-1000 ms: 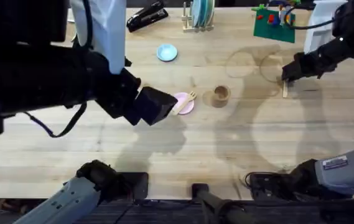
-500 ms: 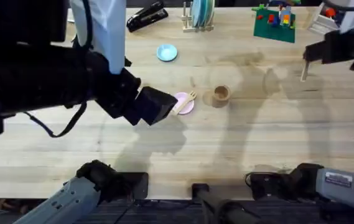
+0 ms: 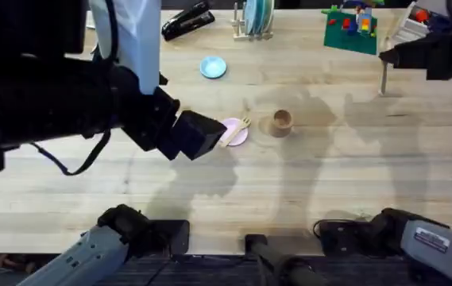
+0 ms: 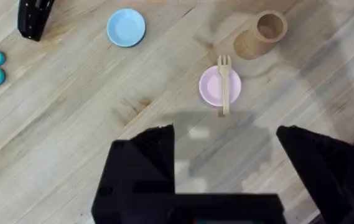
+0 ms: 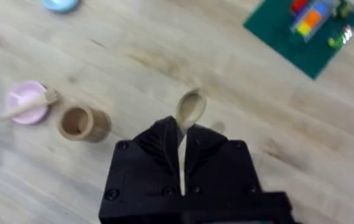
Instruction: Pick up a utensil and set it on the pink plate, then put the other utensil in the container.
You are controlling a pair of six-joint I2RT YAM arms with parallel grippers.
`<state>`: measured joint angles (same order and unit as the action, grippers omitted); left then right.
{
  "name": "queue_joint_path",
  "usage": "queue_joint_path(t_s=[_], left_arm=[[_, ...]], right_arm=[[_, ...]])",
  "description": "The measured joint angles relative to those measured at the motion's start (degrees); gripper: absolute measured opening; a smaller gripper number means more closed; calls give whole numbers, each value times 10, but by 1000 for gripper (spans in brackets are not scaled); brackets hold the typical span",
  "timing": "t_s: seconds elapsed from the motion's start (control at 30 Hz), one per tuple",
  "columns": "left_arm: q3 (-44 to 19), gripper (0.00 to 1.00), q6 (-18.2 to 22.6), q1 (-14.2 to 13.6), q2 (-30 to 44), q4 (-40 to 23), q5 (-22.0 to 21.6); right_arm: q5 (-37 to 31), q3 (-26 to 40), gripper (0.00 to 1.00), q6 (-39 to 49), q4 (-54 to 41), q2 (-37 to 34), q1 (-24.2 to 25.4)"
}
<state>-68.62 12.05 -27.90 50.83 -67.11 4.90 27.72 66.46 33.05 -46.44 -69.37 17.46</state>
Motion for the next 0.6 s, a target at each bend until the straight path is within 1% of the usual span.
queue_joint_path(t_s=[0.1, 0.3, 0.37, 0.6], left_arm=[[0, 992, 0, 0, 0, 0, 0], [0, 993, 0, 0, 0, 0, 0], [0, 993, 0, 0, 0, 0, 0], [0, 993, 0, 0, 0, 0, 0]], right_arm=[[62, 0, 29, 26, 0, 0, 24], [198, 0, 29, 76, 1, -6, 97], [243, 0, 29, 92, 1, -16, 112], [373, 0, 29, 147, 1, -75, 115]])
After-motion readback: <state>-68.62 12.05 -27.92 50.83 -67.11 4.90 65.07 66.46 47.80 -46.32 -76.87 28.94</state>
